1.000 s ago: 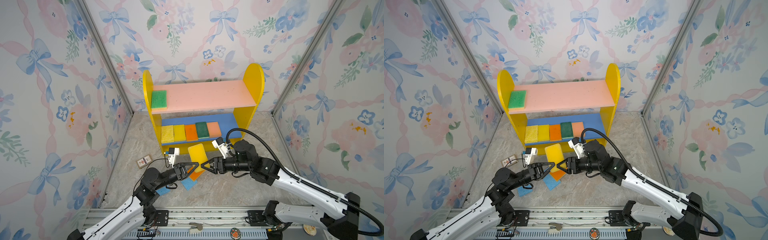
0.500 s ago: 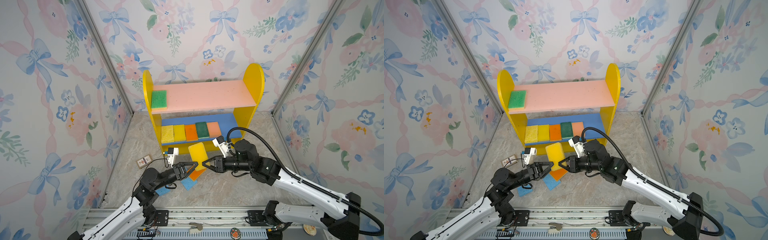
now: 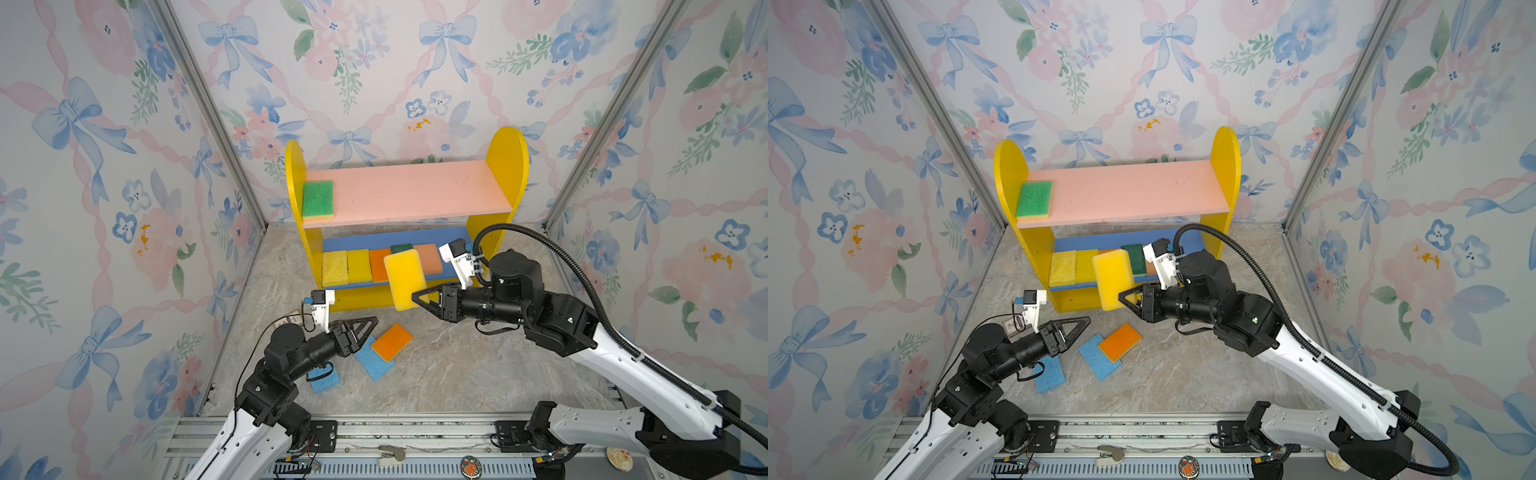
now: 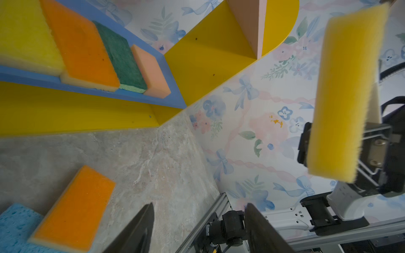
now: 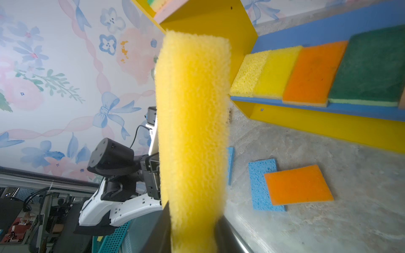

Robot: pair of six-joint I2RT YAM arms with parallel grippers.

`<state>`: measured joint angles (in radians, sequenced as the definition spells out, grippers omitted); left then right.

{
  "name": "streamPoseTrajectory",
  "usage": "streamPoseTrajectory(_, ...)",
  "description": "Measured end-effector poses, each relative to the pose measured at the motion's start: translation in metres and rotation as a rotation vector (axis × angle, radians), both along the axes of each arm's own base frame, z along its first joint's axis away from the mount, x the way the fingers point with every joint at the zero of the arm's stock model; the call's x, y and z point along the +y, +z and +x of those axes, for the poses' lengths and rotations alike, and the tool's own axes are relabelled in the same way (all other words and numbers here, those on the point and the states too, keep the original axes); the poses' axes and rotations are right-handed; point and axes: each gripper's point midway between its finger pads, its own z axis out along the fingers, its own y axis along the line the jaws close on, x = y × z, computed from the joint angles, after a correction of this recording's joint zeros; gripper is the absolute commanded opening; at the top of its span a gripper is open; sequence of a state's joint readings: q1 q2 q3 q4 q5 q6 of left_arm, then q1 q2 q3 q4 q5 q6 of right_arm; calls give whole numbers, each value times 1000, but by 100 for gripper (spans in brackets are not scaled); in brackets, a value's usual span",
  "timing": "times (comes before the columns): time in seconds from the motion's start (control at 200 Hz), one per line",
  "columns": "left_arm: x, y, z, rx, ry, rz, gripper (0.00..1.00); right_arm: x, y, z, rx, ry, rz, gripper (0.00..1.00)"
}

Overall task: Place and organize the cleaning sponges onto the shelf
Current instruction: 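Carry the yellow sponge to the pink shelf with the right gripper while the left withdraws, then set the yellow sponge on the pink shelf beside the green sponge and release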

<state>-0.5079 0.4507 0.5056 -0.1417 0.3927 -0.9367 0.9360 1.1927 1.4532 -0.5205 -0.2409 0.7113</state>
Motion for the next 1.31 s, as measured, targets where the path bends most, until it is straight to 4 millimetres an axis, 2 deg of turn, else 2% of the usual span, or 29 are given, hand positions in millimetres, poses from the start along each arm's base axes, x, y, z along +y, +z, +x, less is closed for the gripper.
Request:
streamPoseTrajectory(0.175,11,-31,3,28,40,160,68,20,44,30,-23,-20,29,29)
streamPoseTrajectory(0.34,21,-33,4,-2,73,252,69,40,65,72,-30,-59,39,29)
streamPoseTrajectory(0.545,27,-34,0,-24,79,293,70,64,68,121,-18,-88,31,29)
streamPoseTrajectory(0.78,30,-33,-4,-34,80,295,70,93,67,152,-8,-71,59,29)
streamPoseTrajectory(0.955,31,-32,-6,-39,78,291,70,97,53,174,42,-88,74,29)
streamPoseTrajectory(1.13,30,-33,-7,-33,73,293,70,102,48,189,74,-95,108,39)
streamPoseTrajectory(1.305,30,-33,-7,-33,72,294,70,104,55,189,61,-89,131,57)
